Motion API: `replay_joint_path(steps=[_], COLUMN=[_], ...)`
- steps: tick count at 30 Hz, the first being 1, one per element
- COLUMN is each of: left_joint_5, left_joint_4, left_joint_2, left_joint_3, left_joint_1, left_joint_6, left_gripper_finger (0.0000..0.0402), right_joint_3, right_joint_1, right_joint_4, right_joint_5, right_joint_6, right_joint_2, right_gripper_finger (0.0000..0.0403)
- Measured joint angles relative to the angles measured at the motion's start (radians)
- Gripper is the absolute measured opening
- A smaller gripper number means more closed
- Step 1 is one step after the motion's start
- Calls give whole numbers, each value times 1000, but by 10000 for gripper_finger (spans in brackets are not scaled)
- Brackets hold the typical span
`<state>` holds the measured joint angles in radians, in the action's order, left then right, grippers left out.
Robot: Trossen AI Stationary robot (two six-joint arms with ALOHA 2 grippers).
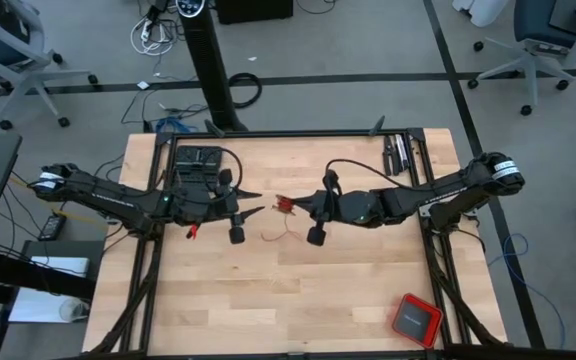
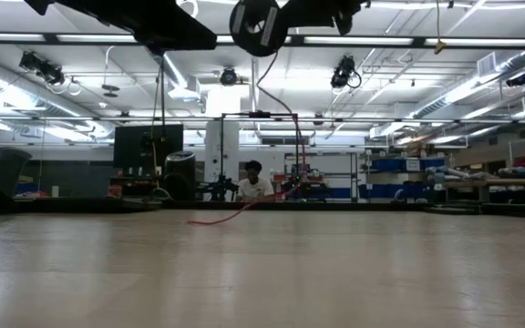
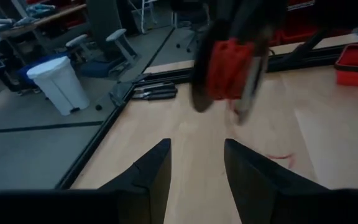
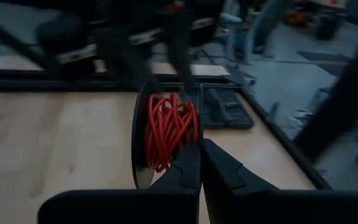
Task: Coil cords
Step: Uncoil the red wire from the spool
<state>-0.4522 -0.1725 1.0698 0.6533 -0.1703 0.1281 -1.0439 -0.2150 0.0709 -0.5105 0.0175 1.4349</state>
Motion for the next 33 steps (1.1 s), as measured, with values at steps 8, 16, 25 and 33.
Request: replay_joint_path(steps=[8, 16, 25, 33], left_joint_5=[128, 185, 184, 151], left_joint_4=[-43, -145, -169, -177], left_joint_2=[0, 0, 51, 62], left_joint_3=[0, 0, -1, -3], left_joint_1=[0, 0, 0, 0], left_joint_6=[52, 46, 25, 73], left_gripper_finger=[152, 152, 152, 114], right_joint_3=[0, 0, 0, 0], right_joint_1=[11, 20, 24, 39], right_joint_4=[-6, 3, 88, 122], right_joint_5=[184, 227, 249, 272], right_joint_6=[40, 40, 70, 73], right_joint_2=[0, 0, 24, 48], right_gripper_finger=[1, 2, 2, 2])
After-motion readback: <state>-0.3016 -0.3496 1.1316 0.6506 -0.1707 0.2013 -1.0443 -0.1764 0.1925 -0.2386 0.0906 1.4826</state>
